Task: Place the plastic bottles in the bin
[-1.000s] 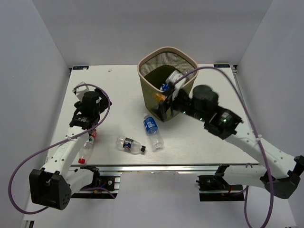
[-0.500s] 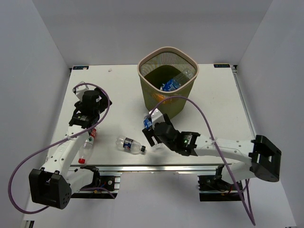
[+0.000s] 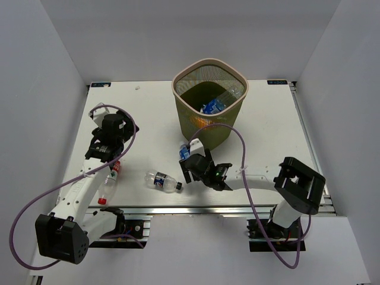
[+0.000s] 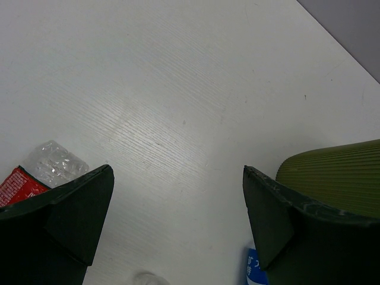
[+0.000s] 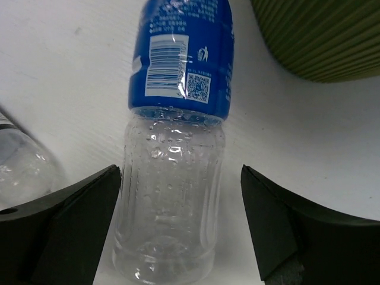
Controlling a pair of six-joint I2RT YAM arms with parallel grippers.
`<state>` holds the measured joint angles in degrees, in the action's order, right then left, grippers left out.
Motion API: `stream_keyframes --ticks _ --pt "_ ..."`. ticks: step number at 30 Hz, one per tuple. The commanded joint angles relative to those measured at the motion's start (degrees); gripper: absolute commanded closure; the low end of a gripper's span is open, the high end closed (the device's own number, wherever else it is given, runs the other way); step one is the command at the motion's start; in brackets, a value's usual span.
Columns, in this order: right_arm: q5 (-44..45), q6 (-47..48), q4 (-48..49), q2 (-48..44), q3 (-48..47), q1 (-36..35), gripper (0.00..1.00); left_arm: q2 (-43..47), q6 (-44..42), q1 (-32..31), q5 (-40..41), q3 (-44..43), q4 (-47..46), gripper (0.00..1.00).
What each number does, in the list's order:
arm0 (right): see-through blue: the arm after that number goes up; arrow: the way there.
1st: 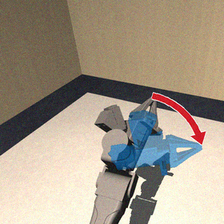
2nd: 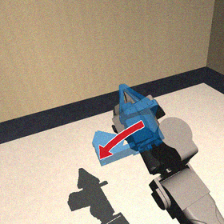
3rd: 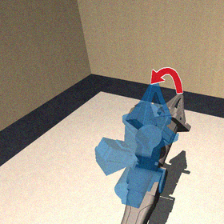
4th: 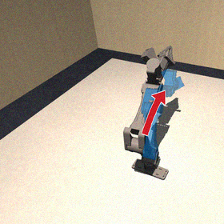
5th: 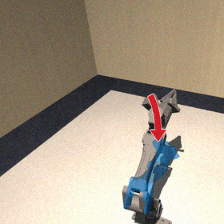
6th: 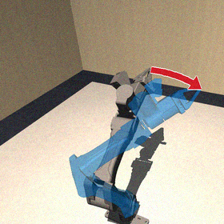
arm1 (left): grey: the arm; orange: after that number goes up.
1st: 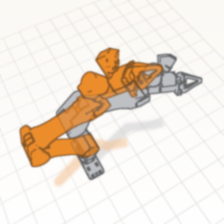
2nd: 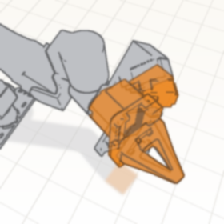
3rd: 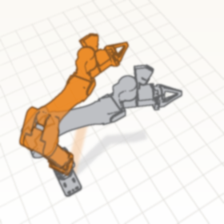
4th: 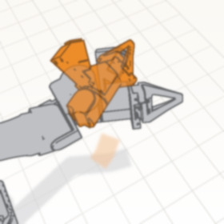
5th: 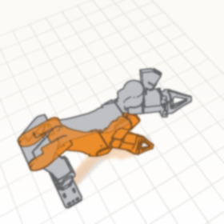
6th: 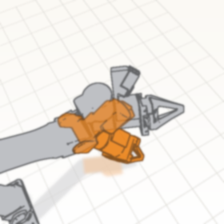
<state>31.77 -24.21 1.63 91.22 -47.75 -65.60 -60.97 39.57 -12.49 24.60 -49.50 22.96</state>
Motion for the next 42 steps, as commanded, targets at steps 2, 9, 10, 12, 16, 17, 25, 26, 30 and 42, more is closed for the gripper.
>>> stream_keyframes --ticks 2,9,10,12,16,17,25,26,30,42 --pt "-2.15 -3.65 2.77 1.24 0.64 0.39 0.2 1.21 0.59 0.36 0.98 -0.08 0.68 0.02" --pt "-0.48 -0.25 3.73 -4.37 1.78 0.3 0.51 1.29 1.03 0.36 1.33 -0.43 0.86 0.02" --pt "-0.83 0.99 4.95 -6.47 1.87 0.3 0.54 1.29 1.03 0.28 1.41 -0.43 0.86 0.02" --pt "-2.49 5.45 5.84 -9.46 1.34 0.3 0.55 1.38 1.03 0.36 1.33 -0.69 1.03 0.02" --pt "-8.73 12.59 6.46 -12.81 -1.47 0.3 0.58 1.82 0.77 0.36 0.71 -0.6 0.77 0.02" --pt "-11.44 13.91 6.54 -13.52 -2.08 0.3 0.59 1.99 0.68 0.36 0.89 -0.52 0.77 0.02" --pt "-29.21 23.75 7.78 -20.02 -11.65 0.39 0.6 1.29 0.77 0.36 4.32 -0.87 2.18 0.02" --pt "-28.44 23.85 7.08 -20.2 -13.32 0.39 0.6 1.29 0.77 0.36 4.32 -1.04 2.26 0.02" --pt "-23.86 29.12 3.14 -19.51 -22.02 2.66 0.58 1.12 0.68 0.36 4.75 -1.04 1.65 0.02" --pt "-26.23 25.96 -1.54 -13.36 -34.79 23.59 0.38 -0.02 4.37 0.36 9.32 -2.18 5.24 0.02"
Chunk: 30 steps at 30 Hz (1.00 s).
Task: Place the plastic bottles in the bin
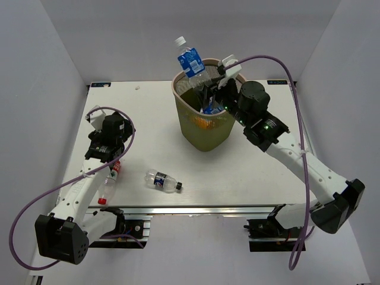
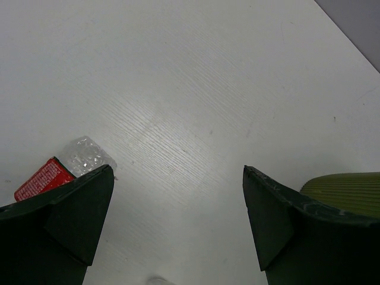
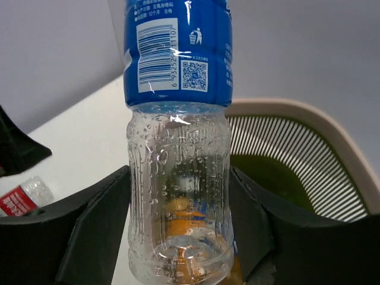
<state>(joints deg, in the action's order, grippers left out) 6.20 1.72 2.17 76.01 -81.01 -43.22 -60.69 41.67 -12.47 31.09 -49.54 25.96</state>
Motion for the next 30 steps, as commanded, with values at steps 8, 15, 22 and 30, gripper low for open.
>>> stream_keyframes --ticks 8,15,22,30 --pt "-5.49 0.48 -4.46 3.27 -1.6 6.3 0.11 -2.07 9.38 0.52 6.79 -4.6 9.46 0.02" --pt "-7.41 1.19 -6.31 2.13 -5.3 12.71 0.11 -0.93 15.01 0.52 8.19 -3.9 17.88 0.02" --pt "-7.51 1.71 -6.21 -3.49 -6.52 24.05 0.11 1.18 19.32 0.6 10.83 -0.39 25.63 0.02" --pt "-8.83 -0.31 -5.43 -8.86 -1.1 39.51 0.11 0.74 25.29 1.22 11.37 0.75 32.93 0.02"
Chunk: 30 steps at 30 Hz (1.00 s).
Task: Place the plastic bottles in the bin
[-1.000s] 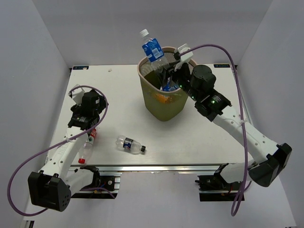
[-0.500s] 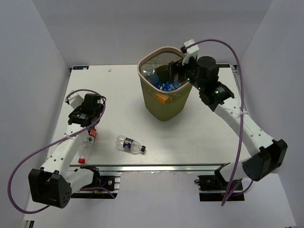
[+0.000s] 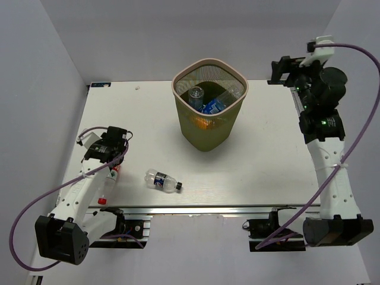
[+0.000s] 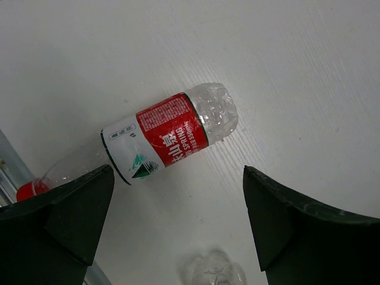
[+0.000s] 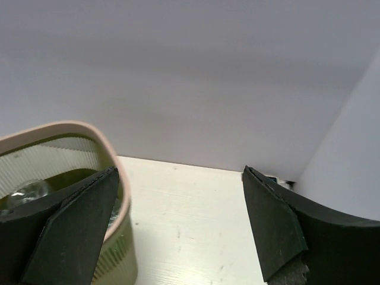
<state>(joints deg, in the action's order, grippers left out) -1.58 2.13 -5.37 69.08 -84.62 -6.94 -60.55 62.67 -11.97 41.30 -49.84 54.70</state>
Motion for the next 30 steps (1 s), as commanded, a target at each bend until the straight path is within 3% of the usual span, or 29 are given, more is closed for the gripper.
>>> stream_keyframes --ticks 1,8,11,15,19,22,30 --pt "-1.14 -1.33 2.64 -2.37 3.57 4.29 0.11 0.61 6.13 0.89 0.11 1.67 4.19 0.02" --pt "-9.04 -5.81 4.66 0.88 7.62 15.8 0.11 0.88 10.28 1.68 1.85 -1.3 6.39 0.02" --pt "-11.25 -8.97 10.79 0.45 11.84 18.62 0.11 0.35 6.15 1.95 -1.38 -1.39 2.45 0.02" --pt "-10.11 -9.34 11.43 -0.17 13.51 19.68 0.11 -2.72 9.64 4.23 -4.11 -3.23 5.23 0.02" --pt "-9.67 -9.25 11.69 -0.78 14.83 19.95 0.11 -2.12 31.47 4.94 -4.56 -2.2 11.83 0.02" --pt "-9.05 -8.99 12.4 -1.49 16.41 20.12 0.11 1.75 40.91 5.02 -4.64 1.66 11.49 0.02" --pt "-9.05 -7.14 11.43 -2.54 17.64 20.21 0.11 4.75 53.16 5.02 -3.77 6.07 9.73 0.02"
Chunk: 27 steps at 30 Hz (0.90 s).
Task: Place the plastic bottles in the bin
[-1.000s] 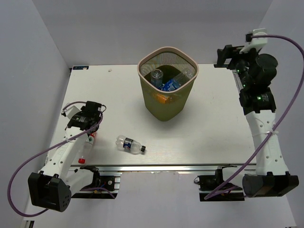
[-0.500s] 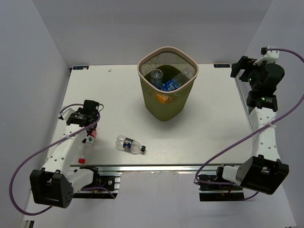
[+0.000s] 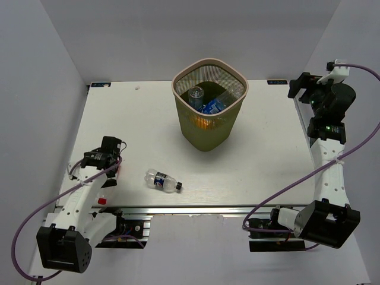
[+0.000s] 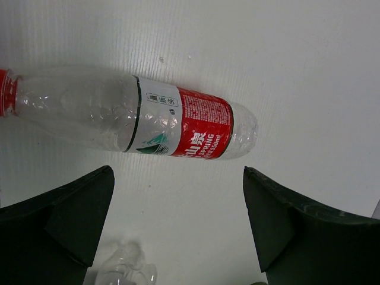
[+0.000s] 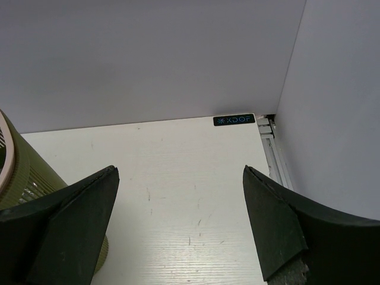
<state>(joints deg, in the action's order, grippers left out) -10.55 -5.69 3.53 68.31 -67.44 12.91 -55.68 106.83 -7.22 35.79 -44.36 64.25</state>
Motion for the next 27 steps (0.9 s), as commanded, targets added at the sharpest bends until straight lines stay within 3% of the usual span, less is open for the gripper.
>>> stream_keyframes --ticks 1,8,11,16,20,27 --pt "-0.18 0.86 2.45 -1.87 0.55 0.36 0.11 -1.26 9.71 0.28 1.56 0.68 -0.35 0.02" --pt "-0.26 1.47 1.83 -2.31 0.64 0.36 0.11 -9.26 9.63 1.25 -2.74 -1.34 -4.92 0.02" --pt "-0.53 1.47 1.48 -1.61 0.2 0.36 0.11 -10.94 14.53 1.95 -2.57 -2.05 -1.94 0.02" --pt "-2.46 1.91 1.13 -0.2 -0.5 0.45 0.11 -8.66 21.05 2.13 -1.86 2.69 -5.18 0.02" --pt "-3.51 1.91 1.13 0.24 -0.41 0.45 0.11 -7.95 21.23 2.56 -3.71 7.44 -11.42 0.02" --pt "-3.34 3.32 0.95 0.24 -0.15 0.36 0.11 -11.9 21.85 3.09 -2.22 5.16 -9.05 0.02"
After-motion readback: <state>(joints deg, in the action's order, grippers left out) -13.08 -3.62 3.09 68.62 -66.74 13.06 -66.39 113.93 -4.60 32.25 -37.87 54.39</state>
